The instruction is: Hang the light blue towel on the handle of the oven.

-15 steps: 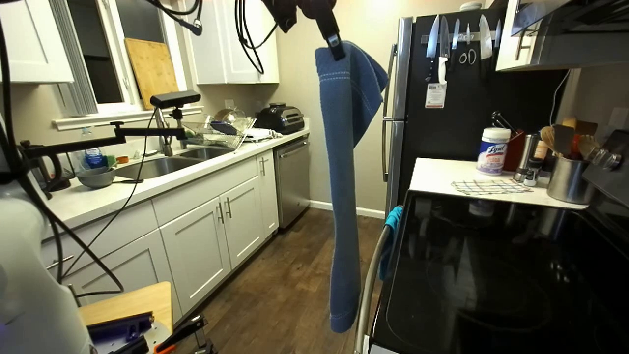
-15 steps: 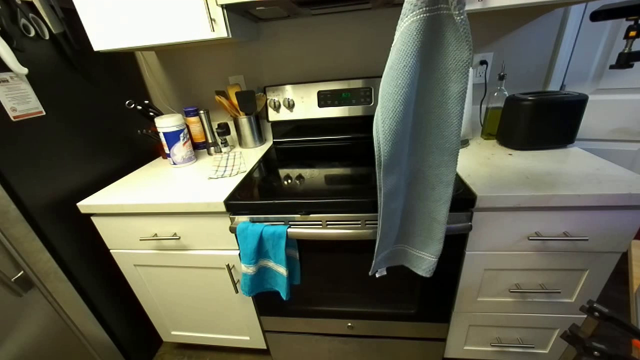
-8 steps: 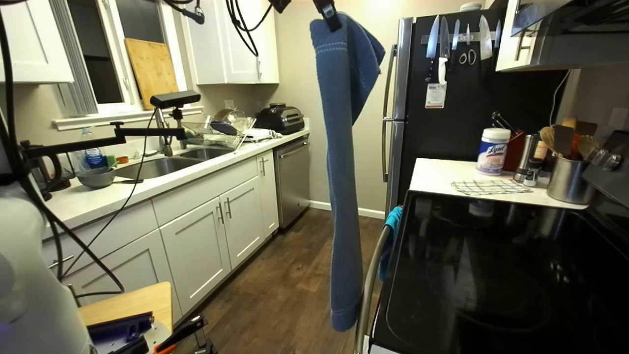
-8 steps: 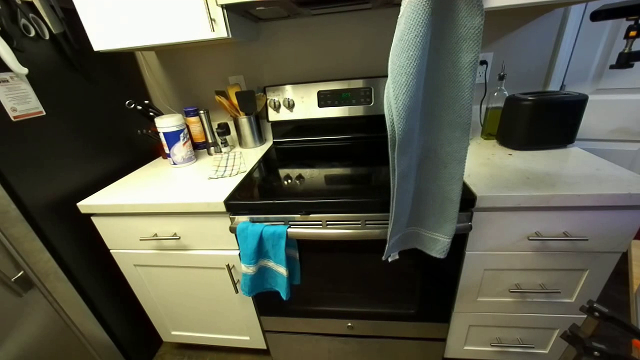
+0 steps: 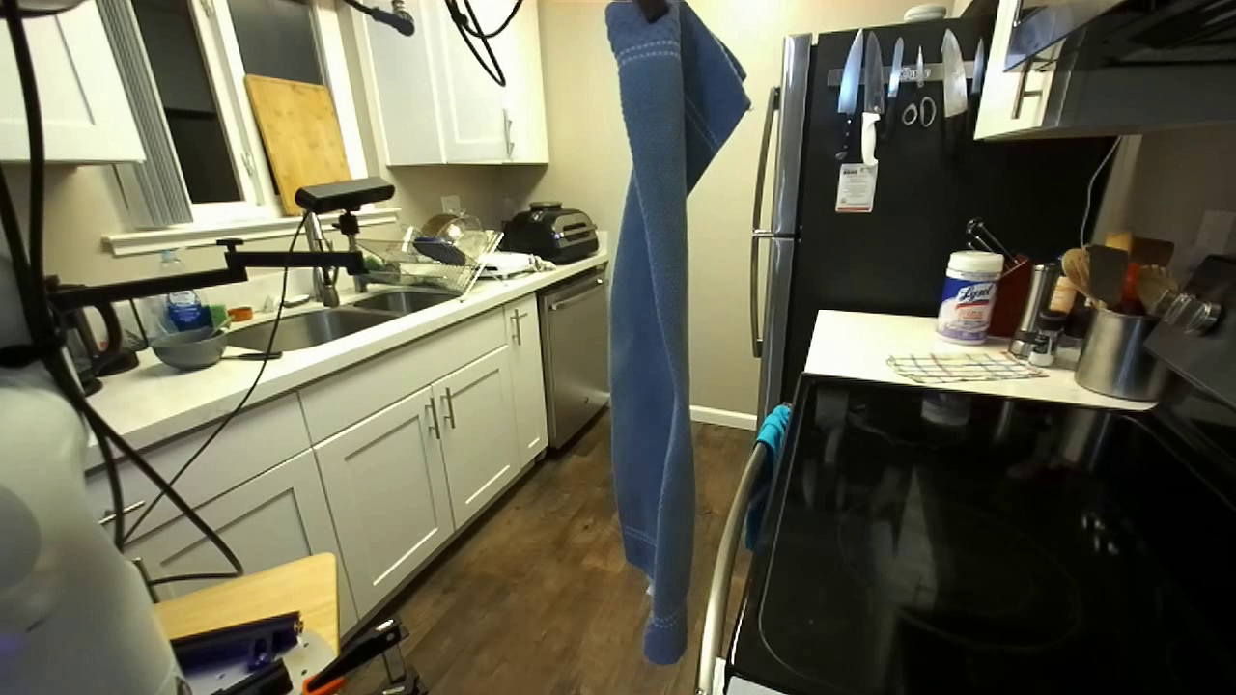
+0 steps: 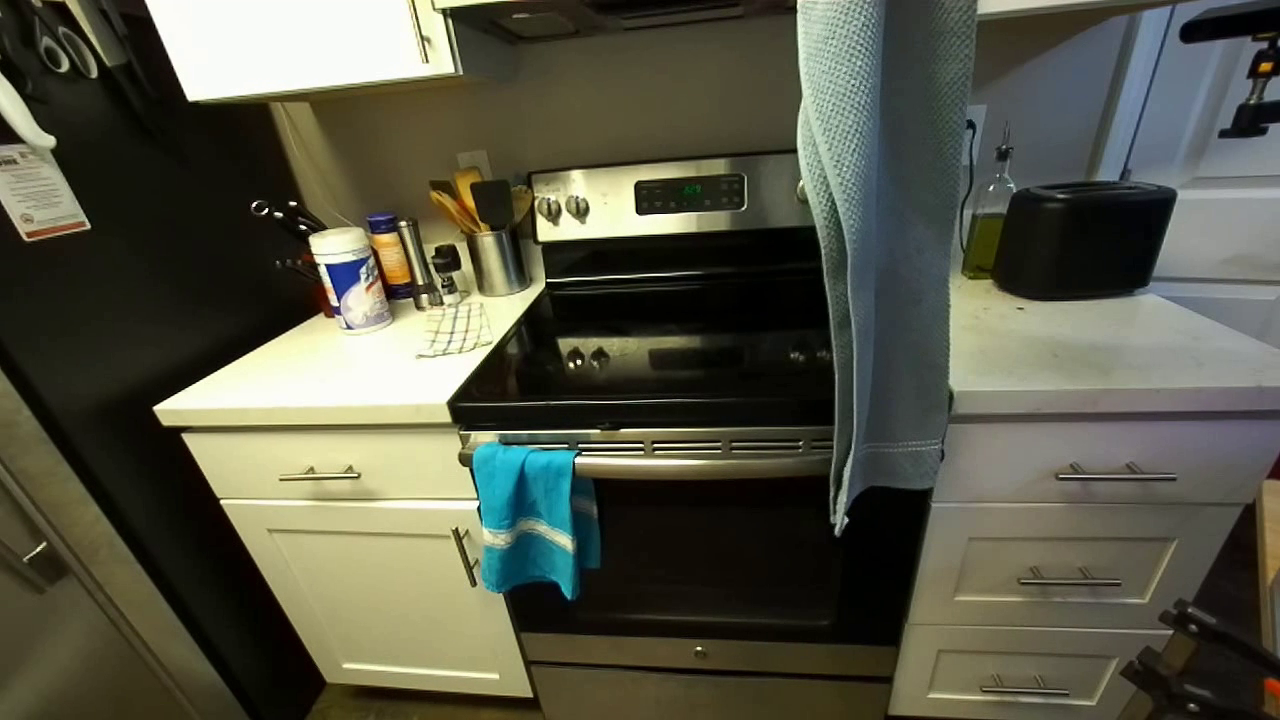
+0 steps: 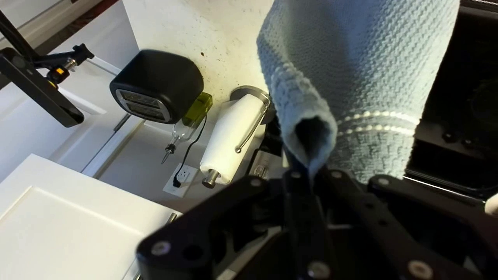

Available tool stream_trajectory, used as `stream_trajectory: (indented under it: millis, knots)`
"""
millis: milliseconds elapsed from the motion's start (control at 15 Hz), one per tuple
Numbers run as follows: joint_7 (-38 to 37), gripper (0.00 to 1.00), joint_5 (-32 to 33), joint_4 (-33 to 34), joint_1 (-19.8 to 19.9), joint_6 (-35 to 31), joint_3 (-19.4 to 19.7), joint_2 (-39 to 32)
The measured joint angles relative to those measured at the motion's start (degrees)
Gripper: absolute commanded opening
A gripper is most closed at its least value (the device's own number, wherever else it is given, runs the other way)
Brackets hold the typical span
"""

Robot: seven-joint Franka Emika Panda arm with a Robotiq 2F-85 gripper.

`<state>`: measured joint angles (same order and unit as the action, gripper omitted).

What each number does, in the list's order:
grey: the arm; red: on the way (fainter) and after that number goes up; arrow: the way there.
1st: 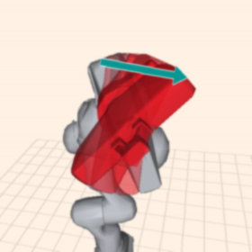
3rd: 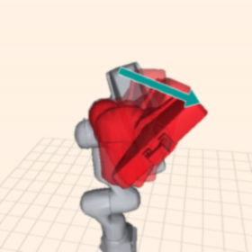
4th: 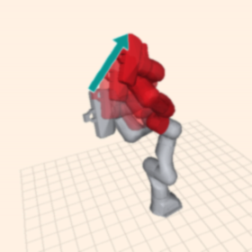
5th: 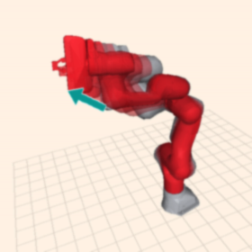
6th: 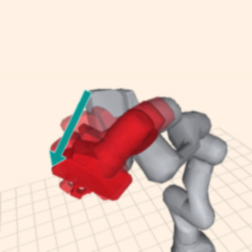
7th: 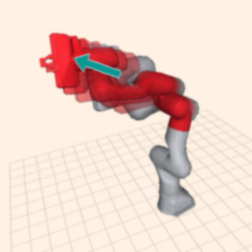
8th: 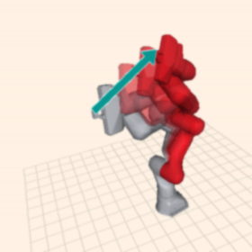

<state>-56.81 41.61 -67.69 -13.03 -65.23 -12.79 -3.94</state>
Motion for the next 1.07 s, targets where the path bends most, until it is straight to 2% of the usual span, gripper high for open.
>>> stream_trajectory:
  millis: [1067]
  knots:
    - [1.53, 0.01, 6.98, 15.26, -0.26, 0.41, 1.69, -9.55]
